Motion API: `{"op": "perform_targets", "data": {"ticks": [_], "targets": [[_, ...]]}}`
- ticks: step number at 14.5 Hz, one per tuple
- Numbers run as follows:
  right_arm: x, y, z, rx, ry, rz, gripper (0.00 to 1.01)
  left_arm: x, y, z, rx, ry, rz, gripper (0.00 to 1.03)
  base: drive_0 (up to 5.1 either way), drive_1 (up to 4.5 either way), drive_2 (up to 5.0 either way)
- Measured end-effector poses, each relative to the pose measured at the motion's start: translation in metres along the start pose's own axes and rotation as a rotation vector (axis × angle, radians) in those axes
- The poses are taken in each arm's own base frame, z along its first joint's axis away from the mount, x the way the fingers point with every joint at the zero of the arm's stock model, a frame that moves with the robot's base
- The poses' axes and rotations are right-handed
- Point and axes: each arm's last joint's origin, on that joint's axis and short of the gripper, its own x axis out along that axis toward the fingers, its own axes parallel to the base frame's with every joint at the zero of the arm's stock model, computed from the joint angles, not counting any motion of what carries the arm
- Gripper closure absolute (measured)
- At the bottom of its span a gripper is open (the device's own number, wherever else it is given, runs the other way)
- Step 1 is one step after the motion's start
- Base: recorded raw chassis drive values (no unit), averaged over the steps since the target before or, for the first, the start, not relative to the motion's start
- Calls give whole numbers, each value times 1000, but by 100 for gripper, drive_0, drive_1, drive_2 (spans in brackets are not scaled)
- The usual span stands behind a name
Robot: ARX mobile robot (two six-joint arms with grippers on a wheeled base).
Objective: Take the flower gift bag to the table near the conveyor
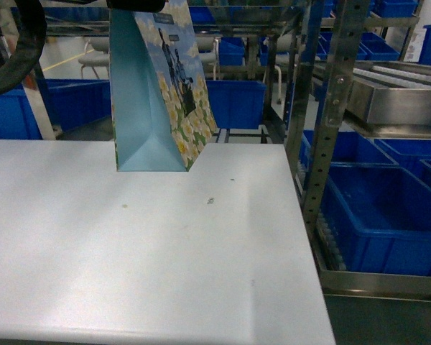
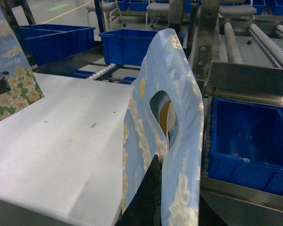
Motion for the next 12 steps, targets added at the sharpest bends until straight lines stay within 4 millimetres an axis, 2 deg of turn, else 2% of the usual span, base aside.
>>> {"op": "perform_targets", "data": {"ticks": [12], "targets": [[0,0,0,1,4,0,99,0,0,0,1,2,-1,101,-495,241,241]]}}
